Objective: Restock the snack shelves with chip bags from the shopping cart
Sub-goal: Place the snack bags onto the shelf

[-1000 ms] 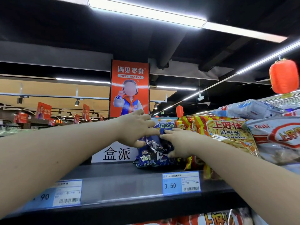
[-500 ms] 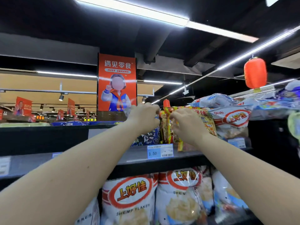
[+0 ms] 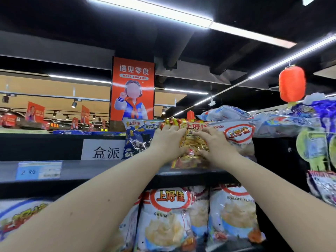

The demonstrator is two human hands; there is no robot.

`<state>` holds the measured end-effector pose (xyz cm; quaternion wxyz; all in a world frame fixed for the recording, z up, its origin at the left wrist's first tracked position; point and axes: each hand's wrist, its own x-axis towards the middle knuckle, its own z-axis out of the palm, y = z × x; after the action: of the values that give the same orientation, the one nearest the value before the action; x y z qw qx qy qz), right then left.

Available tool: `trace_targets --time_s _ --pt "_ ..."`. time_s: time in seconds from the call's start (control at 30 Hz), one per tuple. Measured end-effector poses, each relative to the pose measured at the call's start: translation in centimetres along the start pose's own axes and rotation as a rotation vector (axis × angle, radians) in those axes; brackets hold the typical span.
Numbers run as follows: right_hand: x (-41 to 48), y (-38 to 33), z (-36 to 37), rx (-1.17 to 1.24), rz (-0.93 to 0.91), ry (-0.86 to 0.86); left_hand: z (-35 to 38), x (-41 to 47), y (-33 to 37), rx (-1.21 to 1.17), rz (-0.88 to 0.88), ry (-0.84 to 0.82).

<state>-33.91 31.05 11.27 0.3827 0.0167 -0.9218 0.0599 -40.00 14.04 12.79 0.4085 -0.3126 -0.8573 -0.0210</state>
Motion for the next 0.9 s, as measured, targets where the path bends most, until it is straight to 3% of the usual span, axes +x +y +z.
trace_targets --time_s 0.1,0.2,0.37,0.53,0.73,0.83,0.9 --pt "0.6 1.0 0.3 0.066 -0.06 -0.062 0.1 1.0 0.8 -0.118 -0.04 -0.067" --pt "1.2 2.1 0.2 0.09 -0.109 -0.085 -0.1 1.6 0.8 -0.066 -0.019 -0.136" --pt "2.4 3.1 -0.2 0.004 -0.198 -0.131 0.5 2.0 1.4 0.043 -0.001 -0.078" --pt "3.1 3.3 0.2 -0.075 -0.287 -0.04 1.0 2.5 2.1 0.153 -0.032 -0.036" --pt "3.1 3.6 0.3 -0.044 -0.253 -0.076 0.3 2.4 2.3 0.268 0.008 -0.081" --pt "2.2 3.9 0.0 -0.006 -0.249 -0.167 -0.6 1.8 1.8 0.219 0.027 -0.147" --pt "1.3 3.8 0.2 -0.005 -0.275 -0.116 -0.8 1.3 1.7 0.193 0.007 -0.134"
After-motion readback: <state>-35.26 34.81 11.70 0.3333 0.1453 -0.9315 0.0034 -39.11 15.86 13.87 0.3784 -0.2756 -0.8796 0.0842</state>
